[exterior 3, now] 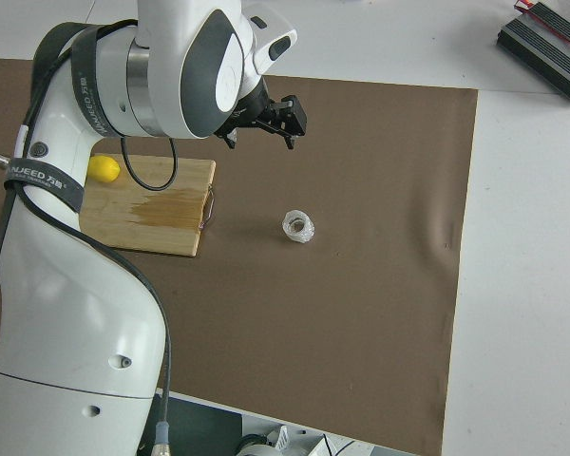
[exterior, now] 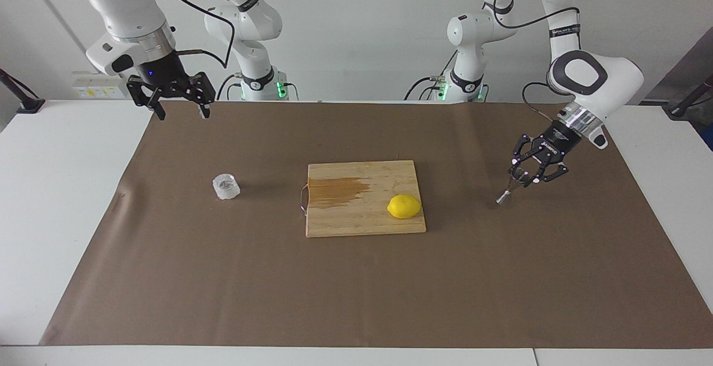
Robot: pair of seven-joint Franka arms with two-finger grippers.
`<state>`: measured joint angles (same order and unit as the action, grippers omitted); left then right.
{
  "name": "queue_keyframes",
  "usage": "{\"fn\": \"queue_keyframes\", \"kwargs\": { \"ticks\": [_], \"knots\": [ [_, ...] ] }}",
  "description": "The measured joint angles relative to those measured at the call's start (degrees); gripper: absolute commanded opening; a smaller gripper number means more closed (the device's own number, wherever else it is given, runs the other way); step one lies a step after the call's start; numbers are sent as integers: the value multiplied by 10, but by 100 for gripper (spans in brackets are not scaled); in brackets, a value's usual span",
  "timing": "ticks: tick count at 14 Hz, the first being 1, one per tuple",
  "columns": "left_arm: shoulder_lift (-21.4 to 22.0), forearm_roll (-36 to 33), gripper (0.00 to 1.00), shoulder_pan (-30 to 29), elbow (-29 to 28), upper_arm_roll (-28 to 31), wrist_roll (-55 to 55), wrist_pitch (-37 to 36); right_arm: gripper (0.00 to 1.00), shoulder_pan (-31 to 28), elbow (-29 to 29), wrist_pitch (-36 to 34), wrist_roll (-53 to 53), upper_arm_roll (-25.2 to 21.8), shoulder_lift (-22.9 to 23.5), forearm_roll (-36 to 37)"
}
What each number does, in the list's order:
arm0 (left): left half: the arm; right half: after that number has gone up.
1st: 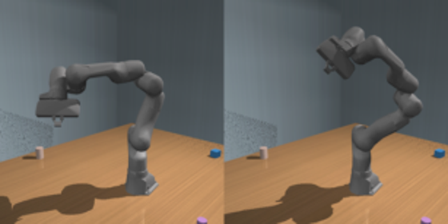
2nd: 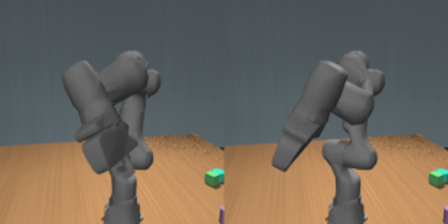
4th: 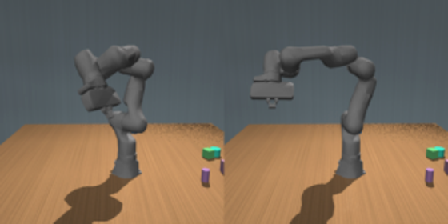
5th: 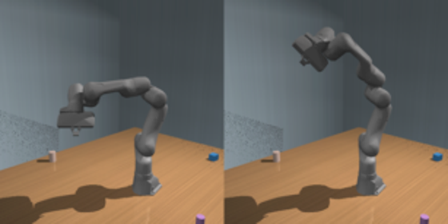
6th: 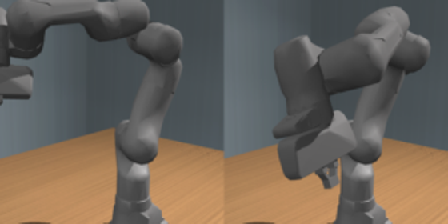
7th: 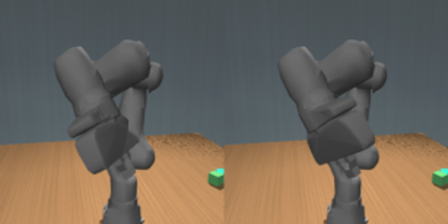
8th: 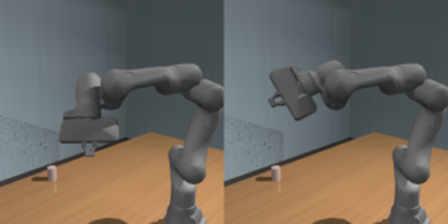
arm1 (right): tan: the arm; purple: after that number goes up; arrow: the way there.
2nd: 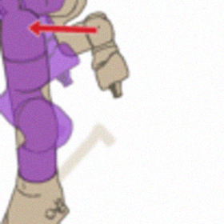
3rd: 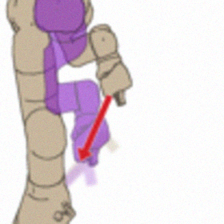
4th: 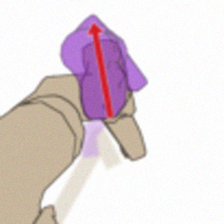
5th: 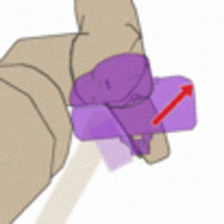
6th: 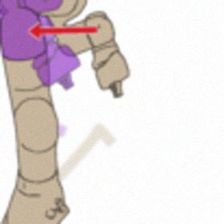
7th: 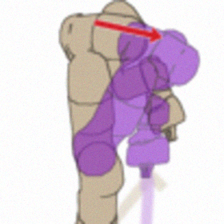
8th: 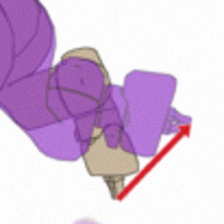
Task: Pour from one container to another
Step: 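Close the left gripper around the small metal cup, then lift the metal cup with the left gripper and carry it over the board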
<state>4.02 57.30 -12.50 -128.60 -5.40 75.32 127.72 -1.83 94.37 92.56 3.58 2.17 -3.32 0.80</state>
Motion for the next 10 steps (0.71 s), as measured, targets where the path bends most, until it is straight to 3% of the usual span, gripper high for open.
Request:
{"fn": "queue_keyframes", "kwargs": {
  "ticks": [4,8,10],
  "knots": [
    [-1,-1,0,28,73,-15,30,-39,100,-1,0,0,6,-2,0,0],
    [-2,-77,0,147,131,-28,169,-22,100,-1,7,0,8,-2,-1,0],
    [-7,-87,0,213,137,-30,235,46,100,-1,13,2,8,-2,-4,0]
  ]
}}
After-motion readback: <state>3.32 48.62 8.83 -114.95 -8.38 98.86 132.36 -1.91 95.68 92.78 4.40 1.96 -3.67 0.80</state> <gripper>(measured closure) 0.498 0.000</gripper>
